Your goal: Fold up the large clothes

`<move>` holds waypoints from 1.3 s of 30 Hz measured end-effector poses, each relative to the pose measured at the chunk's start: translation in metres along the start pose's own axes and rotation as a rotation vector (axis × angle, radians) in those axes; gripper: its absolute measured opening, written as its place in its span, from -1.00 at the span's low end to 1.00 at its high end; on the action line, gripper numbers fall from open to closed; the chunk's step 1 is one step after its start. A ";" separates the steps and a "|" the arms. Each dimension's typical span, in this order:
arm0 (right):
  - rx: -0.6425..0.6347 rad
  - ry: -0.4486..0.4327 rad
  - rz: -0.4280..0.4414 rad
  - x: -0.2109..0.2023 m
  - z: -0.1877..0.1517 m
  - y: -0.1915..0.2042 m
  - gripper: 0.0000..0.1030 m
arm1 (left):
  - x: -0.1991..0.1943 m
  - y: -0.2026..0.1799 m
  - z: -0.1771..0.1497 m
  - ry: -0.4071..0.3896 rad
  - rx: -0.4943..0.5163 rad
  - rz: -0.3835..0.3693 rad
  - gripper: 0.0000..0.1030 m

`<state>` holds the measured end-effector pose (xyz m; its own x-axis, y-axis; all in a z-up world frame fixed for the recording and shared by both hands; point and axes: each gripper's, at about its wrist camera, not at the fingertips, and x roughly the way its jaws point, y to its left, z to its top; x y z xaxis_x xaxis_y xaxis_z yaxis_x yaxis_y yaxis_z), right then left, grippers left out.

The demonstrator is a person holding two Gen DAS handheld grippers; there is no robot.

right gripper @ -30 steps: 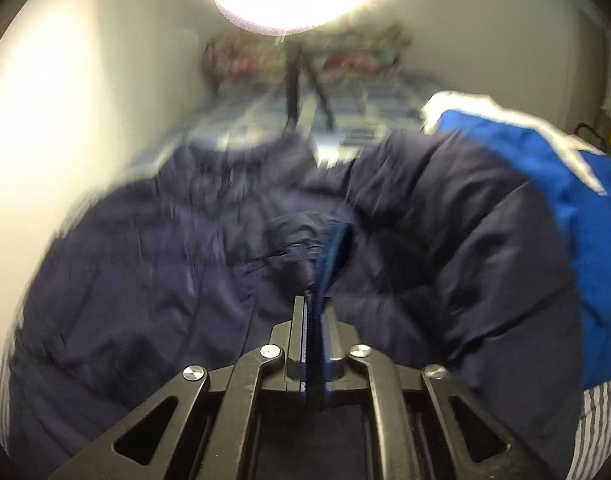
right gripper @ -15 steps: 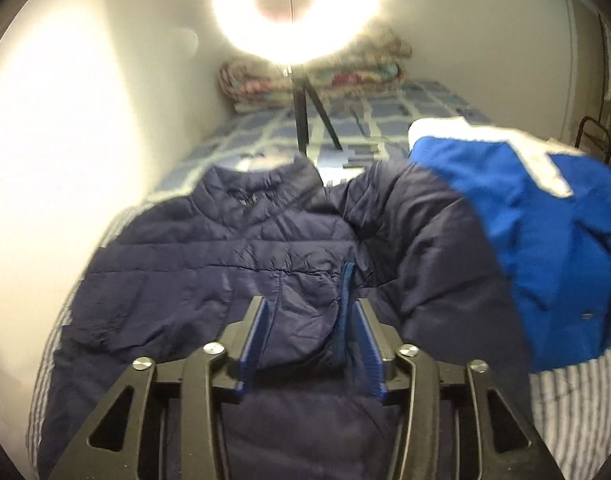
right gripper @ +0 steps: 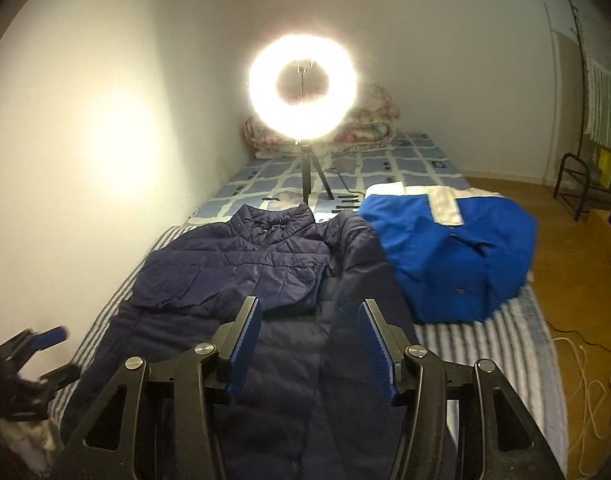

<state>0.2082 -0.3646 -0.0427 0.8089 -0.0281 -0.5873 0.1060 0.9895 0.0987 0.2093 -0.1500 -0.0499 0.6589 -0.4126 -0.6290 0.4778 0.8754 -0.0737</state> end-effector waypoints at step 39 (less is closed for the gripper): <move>0.229 -0.096 -0.294 -0.134 -0.073 -0.170 0.32 | 0.117 -0.389 -0.144 0.471 0.555 -0.550 0.45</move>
<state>0.0399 -0.5183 -0.0392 0.7739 -0.3298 -0.5406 0.4593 0.8801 0.1206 0.0171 -0.5026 -0.2063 0.0083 -0.4834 -0.8754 0.9455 0.2887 -0.1504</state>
